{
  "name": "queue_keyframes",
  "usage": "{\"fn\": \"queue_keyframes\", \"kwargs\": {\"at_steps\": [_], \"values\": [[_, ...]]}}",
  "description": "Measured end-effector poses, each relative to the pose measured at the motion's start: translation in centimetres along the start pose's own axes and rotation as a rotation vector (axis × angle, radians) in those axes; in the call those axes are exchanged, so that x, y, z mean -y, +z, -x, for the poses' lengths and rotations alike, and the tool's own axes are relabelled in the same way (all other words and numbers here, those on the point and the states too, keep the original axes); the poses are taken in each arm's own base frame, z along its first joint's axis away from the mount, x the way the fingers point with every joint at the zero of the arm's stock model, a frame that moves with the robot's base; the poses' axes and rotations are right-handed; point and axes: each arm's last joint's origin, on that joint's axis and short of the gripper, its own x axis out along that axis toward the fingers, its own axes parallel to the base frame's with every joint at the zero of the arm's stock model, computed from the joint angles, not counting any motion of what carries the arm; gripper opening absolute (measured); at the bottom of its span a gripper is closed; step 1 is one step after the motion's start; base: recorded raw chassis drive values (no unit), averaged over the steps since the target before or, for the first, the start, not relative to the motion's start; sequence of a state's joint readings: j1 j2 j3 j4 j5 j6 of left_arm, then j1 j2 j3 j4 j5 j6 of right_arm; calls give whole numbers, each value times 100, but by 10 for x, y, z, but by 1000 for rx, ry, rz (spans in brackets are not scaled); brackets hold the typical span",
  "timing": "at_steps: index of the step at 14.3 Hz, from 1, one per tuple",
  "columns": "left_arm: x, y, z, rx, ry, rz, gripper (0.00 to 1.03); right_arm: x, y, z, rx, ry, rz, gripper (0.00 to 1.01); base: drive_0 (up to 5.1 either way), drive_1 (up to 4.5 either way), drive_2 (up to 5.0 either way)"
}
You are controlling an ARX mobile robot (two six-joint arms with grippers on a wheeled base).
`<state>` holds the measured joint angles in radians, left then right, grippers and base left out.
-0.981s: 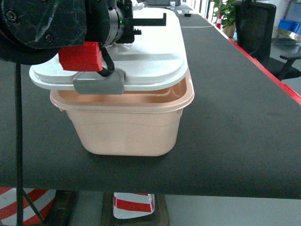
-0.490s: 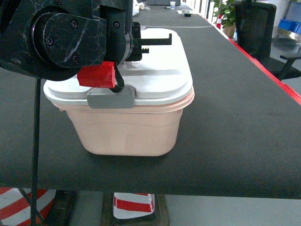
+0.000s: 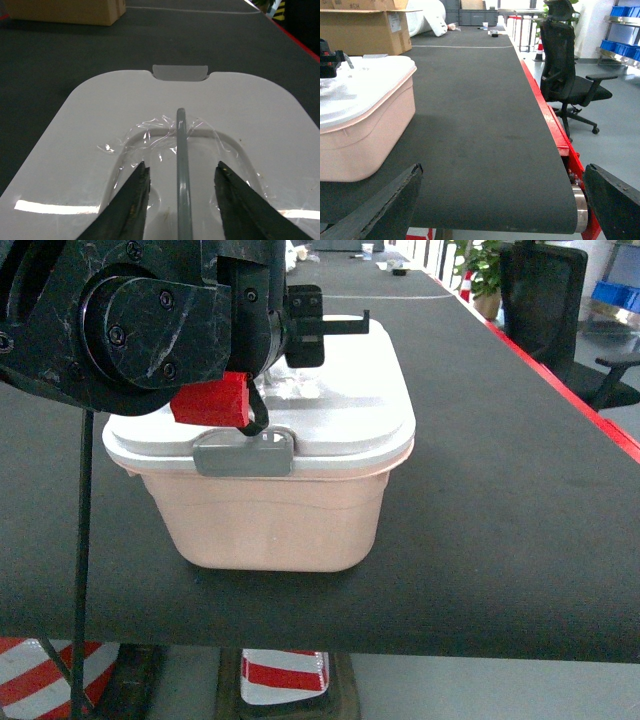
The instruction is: Pick capacitor and pack into box
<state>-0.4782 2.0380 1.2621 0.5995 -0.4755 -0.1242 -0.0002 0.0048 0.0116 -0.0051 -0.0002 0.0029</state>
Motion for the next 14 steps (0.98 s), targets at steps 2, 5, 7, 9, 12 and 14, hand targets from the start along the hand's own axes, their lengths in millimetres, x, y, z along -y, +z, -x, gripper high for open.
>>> {"fn": "queue_keyframes", "kwargs": {"at_steps": [2,5,7,9,12,14], "values": [[0,9,2,41,-13,16,62,0,0,0,0,0,0,98,0,0,0],[-6,65,27,210,-28,54,99,0,0,0,0,0,0,98,0,0,0],[-20,98,49,306,-24,79,98,0,0,0,0,0,0,98,0,0,0],[-49,108,88,345,2,42,98,0,0,0,0,0,0,98,0,0,0],[-60,97,95,203,-25,-30,85,0,0,0,0,0,0,98,0,0,0],[-110,61,132,187,4,-37,54,0,0,0,0,0,0,98,0,0,0]]}}
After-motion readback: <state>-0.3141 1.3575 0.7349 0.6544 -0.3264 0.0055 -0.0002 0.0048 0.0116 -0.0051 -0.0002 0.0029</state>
